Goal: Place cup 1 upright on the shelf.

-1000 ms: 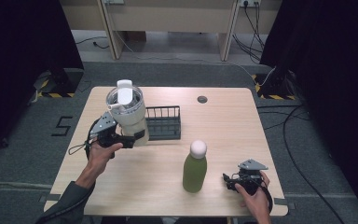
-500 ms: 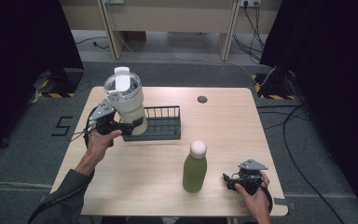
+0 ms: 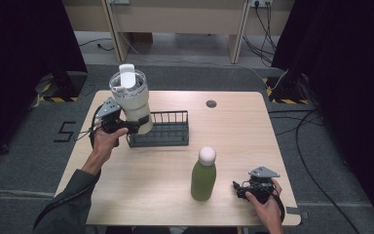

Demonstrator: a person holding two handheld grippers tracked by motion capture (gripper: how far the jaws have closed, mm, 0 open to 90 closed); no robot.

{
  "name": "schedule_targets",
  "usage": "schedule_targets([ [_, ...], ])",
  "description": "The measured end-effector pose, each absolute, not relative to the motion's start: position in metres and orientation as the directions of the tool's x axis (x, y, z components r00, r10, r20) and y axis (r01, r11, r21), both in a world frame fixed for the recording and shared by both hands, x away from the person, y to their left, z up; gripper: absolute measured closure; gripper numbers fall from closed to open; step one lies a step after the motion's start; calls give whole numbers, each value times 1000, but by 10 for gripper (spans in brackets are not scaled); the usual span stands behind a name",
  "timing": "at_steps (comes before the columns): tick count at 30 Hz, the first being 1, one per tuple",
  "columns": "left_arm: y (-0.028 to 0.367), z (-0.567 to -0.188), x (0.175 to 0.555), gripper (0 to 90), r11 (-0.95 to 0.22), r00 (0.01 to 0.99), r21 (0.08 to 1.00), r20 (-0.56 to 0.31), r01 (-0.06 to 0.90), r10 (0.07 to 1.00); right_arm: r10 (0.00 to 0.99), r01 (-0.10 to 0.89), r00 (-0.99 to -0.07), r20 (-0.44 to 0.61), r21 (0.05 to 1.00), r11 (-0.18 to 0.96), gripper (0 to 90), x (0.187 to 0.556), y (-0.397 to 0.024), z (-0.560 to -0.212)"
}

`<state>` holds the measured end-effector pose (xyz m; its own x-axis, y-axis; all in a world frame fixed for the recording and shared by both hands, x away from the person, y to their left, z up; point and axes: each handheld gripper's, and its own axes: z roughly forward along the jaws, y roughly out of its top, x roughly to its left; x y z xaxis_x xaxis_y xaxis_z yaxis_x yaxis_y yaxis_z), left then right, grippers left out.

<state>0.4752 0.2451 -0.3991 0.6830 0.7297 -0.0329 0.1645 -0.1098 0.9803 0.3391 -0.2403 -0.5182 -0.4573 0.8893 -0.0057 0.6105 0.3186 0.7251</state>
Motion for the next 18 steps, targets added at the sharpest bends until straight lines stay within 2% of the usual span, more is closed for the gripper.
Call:
schedule_targets([
  [18,247,-409,500,110,-89,655,979,-55,184,754,889,610,-457,-6,725,319,140,339,-240,-518],
])
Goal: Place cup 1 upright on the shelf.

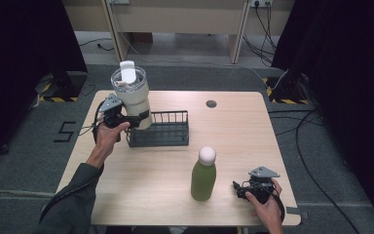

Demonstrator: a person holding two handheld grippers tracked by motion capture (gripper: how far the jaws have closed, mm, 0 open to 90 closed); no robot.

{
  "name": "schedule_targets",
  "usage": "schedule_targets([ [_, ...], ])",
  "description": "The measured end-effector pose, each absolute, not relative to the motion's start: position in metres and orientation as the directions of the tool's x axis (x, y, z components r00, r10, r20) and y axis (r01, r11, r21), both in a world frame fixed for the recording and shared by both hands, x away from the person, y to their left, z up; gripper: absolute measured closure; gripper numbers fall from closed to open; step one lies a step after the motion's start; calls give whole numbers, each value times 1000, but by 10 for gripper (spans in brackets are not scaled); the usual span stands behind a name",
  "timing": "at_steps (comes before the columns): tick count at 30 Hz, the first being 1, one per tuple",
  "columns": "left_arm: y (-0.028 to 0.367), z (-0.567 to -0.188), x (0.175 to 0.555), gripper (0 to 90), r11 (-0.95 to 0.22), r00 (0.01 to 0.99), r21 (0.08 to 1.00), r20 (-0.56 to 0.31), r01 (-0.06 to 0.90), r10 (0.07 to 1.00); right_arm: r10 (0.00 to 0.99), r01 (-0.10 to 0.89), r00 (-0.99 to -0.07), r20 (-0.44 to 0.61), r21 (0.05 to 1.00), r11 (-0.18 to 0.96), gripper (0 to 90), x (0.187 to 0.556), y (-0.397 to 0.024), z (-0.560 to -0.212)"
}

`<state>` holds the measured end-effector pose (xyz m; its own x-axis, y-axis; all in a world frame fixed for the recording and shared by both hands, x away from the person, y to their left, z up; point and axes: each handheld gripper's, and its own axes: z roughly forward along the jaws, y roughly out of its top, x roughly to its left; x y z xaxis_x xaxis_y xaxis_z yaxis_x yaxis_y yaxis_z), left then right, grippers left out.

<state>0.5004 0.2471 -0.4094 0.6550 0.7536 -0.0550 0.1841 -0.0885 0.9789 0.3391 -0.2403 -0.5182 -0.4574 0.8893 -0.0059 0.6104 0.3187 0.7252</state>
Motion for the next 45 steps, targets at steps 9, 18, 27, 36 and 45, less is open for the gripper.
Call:
schedule_targets([
  [9,248,-418,508,109,-87,642,977,-60,195,764,889,610,-457,-6,725,319,141,339,-240,-518],
  [18,249,-430,511,109,-84,636,972,-77,219,768,889,610,-457,-6,725,319,141,339,-240,-518],
  [27,246,-438,513,109,-93,637,969,-76,227,767,889,611,-457,-5,725,318,141,339,-240,-518],
  [36,244,-451,514,109,-109,633,963,-74,245,770,889,611,-457,-4,725,318,141,339,-240,-518],
  [45,243,-461,514,109,-114,627,961,-72,251,776,889,611,-457,-4,725,318,141,339,-240,-518],
])
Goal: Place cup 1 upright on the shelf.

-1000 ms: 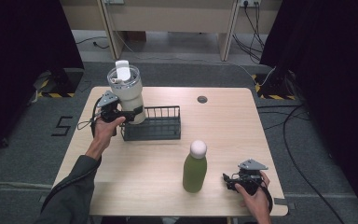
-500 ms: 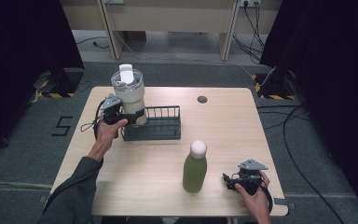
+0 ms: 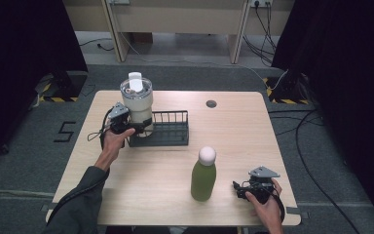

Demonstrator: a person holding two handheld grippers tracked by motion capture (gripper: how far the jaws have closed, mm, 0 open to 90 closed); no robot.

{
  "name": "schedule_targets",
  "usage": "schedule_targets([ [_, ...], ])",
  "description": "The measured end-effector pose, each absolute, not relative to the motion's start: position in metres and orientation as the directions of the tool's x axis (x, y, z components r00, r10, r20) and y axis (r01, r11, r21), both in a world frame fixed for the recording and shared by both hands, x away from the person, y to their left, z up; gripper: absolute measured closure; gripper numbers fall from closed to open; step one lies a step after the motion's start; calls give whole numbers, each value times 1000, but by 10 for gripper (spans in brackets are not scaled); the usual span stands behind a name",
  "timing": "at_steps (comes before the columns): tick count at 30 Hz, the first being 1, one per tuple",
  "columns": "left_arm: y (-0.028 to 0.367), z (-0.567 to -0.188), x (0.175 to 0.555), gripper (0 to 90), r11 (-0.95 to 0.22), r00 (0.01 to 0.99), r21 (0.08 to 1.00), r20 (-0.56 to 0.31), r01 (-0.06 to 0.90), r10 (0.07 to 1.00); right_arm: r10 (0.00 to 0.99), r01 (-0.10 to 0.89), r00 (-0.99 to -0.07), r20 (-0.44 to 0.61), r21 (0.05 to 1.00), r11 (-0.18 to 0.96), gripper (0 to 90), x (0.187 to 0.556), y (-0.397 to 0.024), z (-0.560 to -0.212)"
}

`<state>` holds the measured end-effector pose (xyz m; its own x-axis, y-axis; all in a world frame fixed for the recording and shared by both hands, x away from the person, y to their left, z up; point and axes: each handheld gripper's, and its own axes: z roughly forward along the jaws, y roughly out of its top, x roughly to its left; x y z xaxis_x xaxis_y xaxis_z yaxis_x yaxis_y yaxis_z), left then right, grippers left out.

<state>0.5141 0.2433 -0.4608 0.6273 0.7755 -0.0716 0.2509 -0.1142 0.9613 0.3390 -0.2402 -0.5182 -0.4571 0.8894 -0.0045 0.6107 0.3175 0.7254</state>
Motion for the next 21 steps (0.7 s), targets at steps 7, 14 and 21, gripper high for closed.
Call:
schedule_targets([
  [7,243,-463,513,108,-111,626,965,-65,238,777,889,611,-457,-5,725,318,141,339,-240,-518],
  [14,246,-467,509,107,-101,629,969,-66,226,775,889,611,-457,-4,725,317,141,339,-240,-518],
  [21,243,-468,507,105,-131,629,969,-29,207,776,889,611,-457,-4,725,317,141,339,-240,-518],
])
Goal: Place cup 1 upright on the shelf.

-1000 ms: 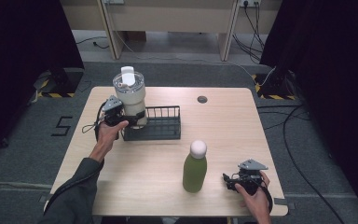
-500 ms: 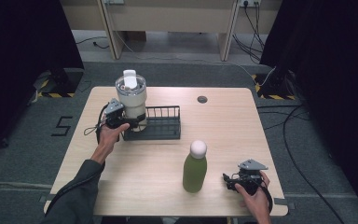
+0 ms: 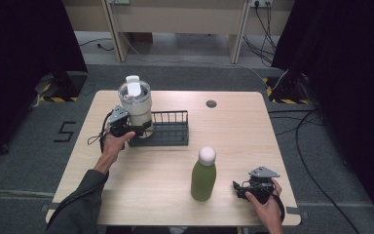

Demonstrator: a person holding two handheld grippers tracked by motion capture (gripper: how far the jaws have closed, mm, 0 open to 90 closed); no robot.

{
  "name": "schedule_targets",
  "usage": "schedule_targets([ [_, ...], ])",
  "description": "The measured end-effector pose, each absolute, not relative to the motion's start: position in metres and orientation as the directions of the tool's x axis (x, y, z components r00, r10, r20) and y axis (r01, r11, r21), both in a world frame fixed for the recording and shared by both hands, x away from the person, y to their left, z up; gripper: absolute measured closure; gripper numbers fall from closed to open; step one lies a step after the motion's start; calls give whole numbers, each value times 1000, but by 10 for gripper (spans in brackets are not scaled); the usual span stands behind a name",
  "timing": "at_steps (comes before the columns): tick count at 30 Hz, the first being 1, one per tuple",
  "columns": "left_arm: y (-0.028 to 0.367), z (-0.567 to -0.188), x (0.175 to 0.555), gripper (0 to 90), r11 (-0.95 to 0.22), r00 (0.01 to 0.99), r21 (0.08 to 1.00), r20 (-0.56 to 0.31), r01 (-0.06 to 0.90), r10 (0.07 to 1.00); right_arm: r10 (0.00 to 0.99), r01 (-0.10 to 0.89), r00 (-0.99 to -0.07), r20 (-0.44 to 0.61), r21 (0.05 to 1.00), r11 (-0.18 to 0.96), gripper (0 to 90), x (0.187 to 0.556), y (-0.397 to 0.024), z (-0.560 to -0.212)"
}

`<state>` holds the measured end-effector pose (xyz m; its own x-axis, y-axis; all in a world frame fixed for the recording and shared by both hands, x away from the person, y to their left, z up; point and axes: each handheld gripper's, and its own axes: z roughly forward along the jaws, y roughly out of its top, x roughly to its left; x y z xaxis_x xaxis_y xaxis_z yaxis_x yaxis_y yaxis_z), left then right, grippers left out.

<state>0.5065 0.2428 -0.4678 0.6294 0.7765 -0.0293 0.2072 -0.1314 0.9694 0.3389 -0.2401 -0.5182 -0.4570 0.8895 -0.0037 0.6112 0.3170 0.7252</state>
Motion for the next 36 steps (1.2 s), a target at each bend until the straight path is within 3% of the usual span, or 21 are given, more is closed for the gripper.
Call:
schedule_targets([
  [36,242,-466,504,94,-132,616,967,-32,218,787,890,613,-455,-1,725,315,141,339,-240,-518],
])
